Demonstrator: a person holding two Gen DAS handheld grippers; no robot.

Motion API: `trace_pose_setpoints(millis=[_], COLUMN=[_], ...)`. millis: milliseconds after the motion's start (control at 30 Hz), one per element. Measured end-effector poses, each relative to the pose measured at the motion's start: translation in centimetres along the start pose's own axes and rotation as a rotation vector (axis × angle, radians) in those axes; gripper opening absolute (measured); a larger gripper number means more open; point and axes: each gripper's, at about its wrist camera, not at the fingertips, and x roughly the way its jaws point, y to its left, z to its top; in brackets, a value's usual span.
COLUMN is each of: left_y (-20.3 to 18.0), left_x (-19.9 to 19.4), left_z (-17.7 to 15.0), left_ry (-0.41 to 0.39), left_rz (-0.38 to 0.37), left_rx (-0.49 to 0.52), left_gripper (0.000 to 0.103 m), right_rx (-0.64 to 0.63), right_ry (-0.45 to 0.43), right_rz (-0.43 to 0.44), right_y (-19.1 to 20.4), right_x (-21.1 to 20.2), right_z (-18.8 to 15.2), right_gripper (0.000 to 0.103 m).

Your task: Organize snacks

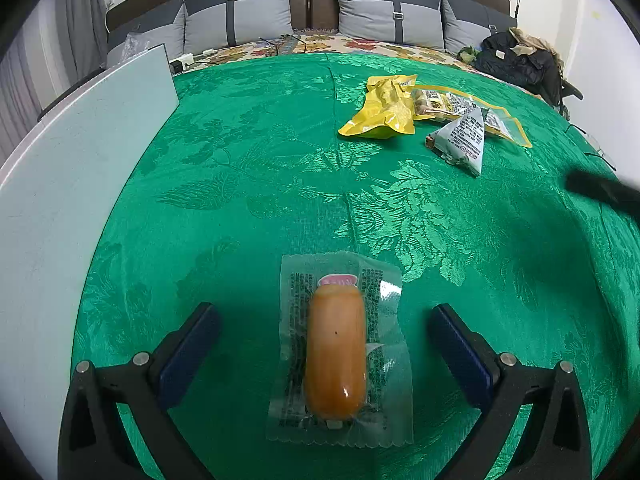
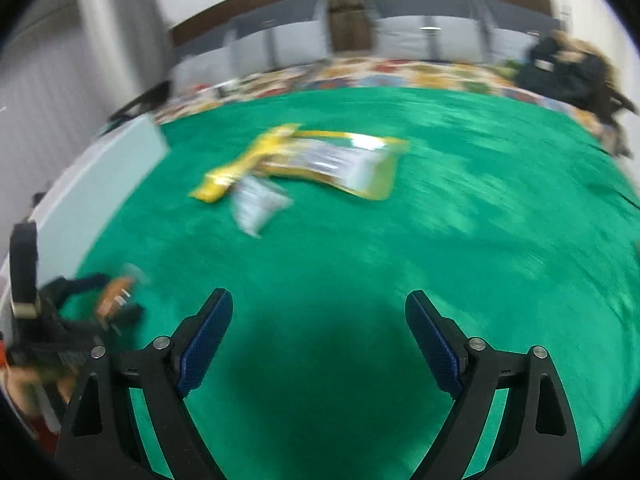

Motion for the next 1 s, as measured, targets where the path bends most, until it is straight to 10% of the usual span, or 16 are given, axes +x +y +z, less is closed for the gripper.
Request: trace_pose_setpoints(millis=[233, 367, 633, 1000], left_y=[0.0, 0.0, 0.0, 0.0], left_x=[0.0, 0.0, 0.0, 0.0], left_z=[0.0, 0.0, 0.0, 0.0], left_ry=[0.000, 0.000, 0.000, 0.000], left_rz=[0.000, 0.000, 0.000, 0.000], left_rx=[0.000, 0.000, 0.000, 0.000], left_gripper=[0.103, 0.103, 0.103, 0.103], right_rx=[-0.061, -0.043, 0.086, 0.118], right_ry=[0.096, 0.111, 0.030, 0.016], right_rz=[0.008, 0.007, 0.103, -0.033], right_y=[3.8, 3.1, 0.1, -1.6], right_x=[8.8, 9.4, -0.2, -6.0], right_z=[4.8, 5.1, 0.9, -7.9], right_gripper=[0.087, 0.040, 0.039, 0.039])
